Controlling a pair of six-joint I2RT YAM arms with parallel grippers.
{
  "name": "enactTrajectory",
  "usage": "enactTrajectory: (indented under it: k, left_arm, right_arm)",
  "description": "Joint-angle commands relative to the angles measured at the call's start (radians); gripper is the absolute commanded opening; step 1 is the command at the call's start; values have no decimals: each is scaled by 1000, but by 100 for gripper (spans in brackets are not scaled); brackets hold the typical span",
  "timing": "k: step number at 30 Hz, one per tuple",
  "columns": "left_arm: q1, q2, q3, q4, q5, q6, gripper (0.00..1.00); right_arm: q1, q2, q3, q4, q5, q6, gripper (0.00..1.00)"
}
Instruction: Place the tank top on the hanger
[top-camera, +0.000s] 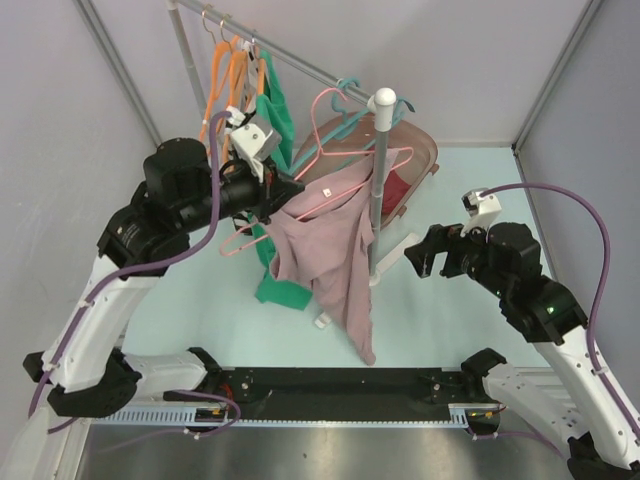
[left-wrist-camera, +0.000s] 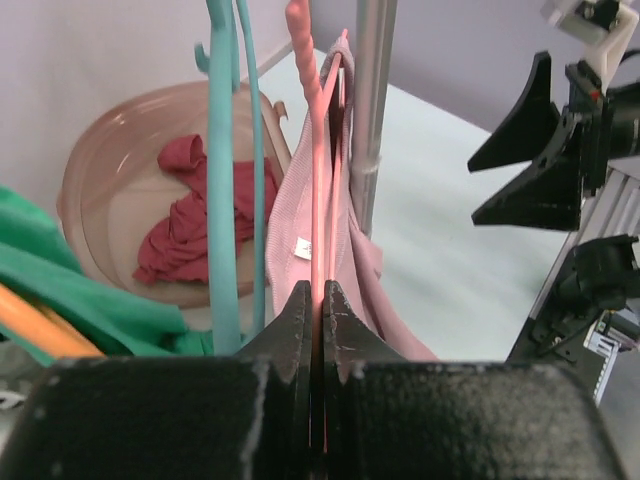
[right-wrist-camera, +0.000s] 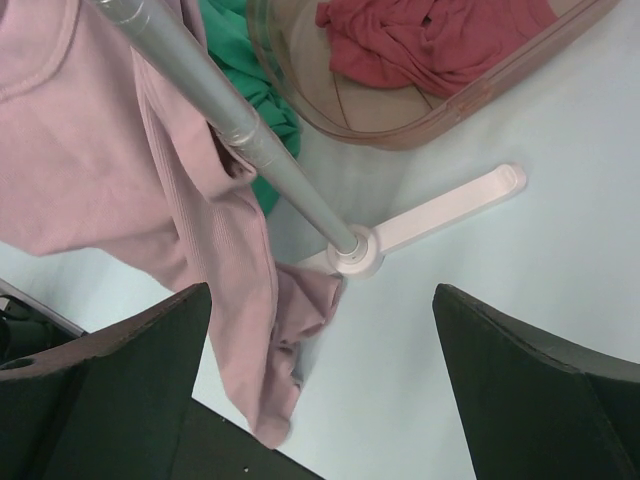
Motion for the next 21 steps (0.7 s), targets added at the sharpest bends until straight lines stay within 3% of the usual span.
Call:
enactTrajectory:
  k: [1,12,21]
  left_arm:
    - [4,74,128,81,36,-14,0]
    - [4,269,365,28,1,18,0]
    - [4,303,287,9,-27,1,0]
  right_arm:
    - [-14,-18,-9,5,-29,-21,98]
    - [-36,-32,-16,1,-49,-31,98]
    - [-51,-31,-24,1,-62,-41,98]
